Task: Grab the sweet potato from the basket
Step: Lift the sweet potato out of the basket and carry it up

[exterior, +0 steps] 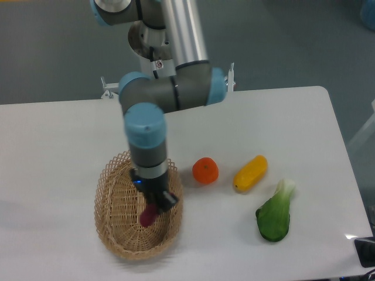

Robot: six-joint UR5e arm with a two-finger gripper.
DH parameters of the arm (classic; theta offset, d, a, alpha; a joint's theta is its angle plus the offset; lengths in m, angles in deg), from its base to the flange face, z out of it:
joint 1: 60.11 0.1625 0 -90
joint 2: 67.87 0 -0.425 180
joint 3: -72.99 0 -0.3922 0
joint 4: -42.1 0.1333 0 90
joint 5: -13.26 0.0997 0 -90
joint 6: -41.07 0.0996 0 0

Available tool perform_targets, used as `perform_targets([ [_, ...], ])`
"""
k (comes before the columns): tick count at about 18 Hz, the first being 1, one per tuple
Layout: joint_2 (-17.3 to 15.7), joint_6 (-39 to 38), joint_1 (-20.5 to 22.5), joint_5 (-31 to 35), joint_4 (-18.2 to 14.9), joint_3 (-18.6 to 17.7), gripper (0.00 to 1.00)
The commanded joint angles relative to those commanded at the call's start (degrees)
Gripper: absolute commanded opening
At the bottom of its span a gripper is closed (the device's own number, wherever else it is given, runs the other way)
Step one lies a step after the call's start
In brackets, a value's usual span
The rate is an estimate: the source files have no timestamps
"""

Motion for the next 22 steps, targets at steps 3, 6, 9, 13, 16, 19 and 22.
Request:
perform_targets([
  [3,-1.7,5.4,5.2,-0.4,-4.0,1.9,0.16],
  [6,-2.6,11.2,9.8,-0.4,-7.6,3.3,0.16],
  [9,-3.1,16.6,14.0,-0.5,-9.8,4.5,0.16],
  [13,-3.7,22.2,18.5,-0.4,-11.2,5.0,0.16],
  [16,-4.1,25.8,21.1,-0.2,-11.2,4.8,0.15],
  [19,-4.1,29.7,23.7,-0.4,-11.2,4.3,0.15],
  [22,-4.1,32.4,25.3,-0.4,-11.3,4.1,0.15],
])
